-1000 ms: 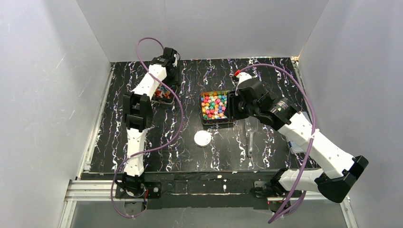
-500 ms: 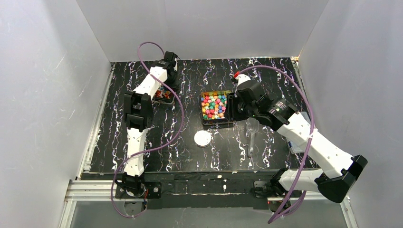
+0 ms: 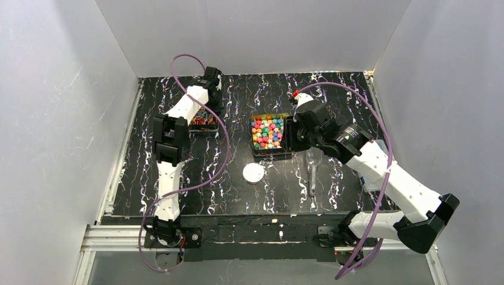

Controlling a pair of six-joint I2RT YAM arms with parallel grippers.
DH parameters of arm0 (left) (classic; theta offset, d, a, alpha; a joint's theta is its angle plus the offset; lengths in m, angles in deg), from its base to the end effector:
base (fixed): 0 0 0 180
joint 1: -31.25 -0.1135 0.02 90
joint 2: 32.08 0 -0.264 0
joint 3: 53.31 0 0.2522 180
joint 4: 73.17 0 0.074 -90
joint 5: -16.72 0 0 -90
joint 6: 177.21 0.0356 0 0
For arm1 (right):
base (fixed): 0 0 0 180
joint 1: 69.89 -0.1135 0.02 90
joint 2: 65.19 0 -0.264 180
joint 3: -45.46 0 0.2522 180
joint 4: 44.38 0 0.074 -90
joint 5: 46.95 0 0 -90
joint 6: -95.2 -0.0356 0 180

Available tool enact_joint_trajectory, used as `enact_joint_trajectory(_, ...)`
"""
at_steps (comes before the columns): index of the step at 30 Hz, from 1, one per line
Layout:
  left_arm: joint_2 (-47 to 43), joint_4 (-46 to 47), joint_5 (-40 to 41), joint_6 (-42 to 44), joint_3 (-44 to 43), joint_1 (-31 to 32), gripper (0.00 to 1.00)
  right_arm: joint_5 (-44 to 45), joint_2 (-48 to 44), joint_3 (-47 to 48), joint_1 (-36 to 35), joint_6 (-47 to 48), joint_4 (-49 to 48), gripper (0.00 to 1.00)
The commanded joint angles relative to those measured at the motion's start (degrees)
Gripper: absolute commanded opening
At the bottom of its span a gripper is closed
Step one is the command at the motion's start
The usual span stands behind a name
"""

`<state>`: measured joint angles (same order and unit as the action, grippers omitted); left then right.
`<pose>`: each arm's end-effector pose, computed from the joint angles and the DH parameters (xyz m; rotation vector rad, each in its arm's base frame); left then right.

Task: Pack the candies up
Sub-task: Move the storage box to the center of the board.

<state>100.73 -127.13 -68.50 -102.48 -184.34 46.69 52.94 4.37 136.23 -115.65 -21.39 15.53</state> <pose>0.4954 -0.1337 0.2089 -0.0289 2.5417 -0.1051 0.1774 0.1734 0.3839 -0.2860 2.2623 0.4866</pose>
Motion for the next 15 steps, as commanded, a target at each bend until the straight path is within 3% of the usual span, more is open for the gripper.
enact_joint_trajectory(1,-4.86,-2.66,-0.17,-1.43,6.59,-0.04,0.00,-0.31,-1.33,-0.14,0.14,-0.02,-2.02,0.42)
enact_joint_trajectory(15,-18.04,1.29,-0.67,-12.36,25.02,3.94,0.00,-0.25,-2.91,-1.51,0.14,-0.65,-2.12,0.41)
